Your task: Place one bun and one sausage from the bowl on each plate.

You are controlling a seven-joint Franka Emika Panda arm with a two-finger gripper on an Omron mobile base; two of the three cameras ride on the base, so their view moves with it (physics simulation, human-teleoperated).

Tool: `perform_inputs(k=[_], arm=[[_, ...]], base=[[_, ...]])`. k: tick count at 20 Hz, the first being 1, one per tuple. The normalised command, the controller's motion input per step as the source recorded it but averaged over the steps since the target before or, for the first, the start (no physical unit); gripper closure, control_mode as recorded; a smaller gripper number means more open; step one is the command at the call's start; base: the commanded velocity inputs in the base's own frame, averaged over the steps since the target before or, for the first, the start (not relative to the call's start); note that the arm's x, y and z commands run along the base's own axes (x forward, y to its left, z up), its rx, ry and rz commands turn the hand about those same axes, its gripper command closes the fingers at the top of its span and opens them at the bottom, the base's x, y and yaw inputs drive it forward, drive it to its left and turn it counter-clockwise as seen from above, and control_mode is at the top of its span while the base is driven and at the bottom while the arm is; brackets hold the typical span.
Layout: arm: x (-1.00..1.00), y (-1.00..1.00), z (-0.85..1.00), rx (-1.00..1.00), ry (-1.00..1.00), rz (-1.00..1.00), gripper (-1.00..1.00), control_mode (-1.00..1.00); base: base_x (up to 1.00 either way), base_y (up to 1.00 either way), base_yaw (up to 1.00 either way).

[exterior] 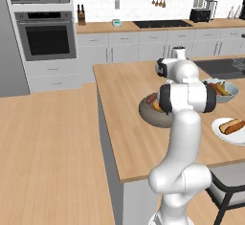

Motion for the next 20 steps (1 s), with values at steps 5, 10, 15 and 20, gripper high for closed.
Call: perform_inputs(k=[5, 10, 15, 20], arm=[[0.02, -0.2, -0.19, -0.04, 0.06, 0.01, -1.0, -1.0], [0.0, -0.02, -0.1, -0.06, 0.09, 0.0, 1.0, -1.0], [0.0, 0.0, 0.0, 0.0, 0.0, 0.0, 1.0, -1.0], [-0.64, -0.31, 0.2, 0.05, -0.12, 0.0, 1.0, -1.0]], base=[[0.0, 0.0, 0.0], [0.0, 0.0, 0.0], [0.0, 0.0, 0.0], [0.0, 0.0, 0.0]])
